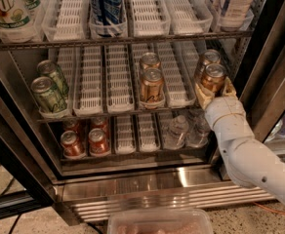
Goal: Pick orange can from middle shelf of fridge
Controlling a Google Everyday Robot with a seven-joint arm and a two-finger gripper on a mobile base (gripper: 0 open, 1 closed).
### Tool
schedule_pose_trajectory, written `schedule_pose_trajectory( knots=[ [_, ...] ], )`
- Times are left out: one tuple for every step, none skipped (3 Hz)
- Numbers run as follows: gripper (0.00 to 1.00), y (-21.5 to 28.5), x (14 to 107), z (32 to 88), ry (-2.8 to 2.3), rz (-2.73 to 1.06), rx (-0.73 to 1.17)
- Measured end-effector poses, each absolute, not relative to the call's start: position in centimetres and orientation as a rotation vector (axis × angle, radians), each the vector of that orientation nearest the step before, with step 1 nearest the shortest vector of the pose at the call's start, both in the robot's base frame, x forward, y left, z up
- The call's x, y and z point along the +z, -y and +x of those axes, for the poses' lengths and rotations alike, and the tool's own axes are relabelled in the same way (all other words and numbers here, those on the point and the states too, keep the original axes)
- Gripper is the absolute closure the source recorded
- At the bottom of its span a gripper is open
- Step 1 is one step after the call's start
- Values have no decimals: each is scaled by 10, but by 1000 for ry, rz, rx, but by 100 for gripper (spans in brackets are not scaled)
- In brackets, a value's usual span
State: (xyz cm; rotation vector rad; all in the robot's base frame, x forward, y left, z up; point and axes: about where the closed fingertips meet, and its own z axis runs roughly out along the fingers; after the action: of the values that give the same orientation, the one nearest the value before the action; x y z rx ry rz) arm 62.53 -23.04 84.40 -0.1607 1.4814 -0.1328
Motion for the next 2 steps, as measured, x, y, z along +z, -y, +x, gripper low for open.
schedule_pose_trajectory(
  knots=[
    [100, 225, 866, 623, -1466, -173, -65],
    [100, 224, 880, 622, -1455, -177, -25]
  ],
)
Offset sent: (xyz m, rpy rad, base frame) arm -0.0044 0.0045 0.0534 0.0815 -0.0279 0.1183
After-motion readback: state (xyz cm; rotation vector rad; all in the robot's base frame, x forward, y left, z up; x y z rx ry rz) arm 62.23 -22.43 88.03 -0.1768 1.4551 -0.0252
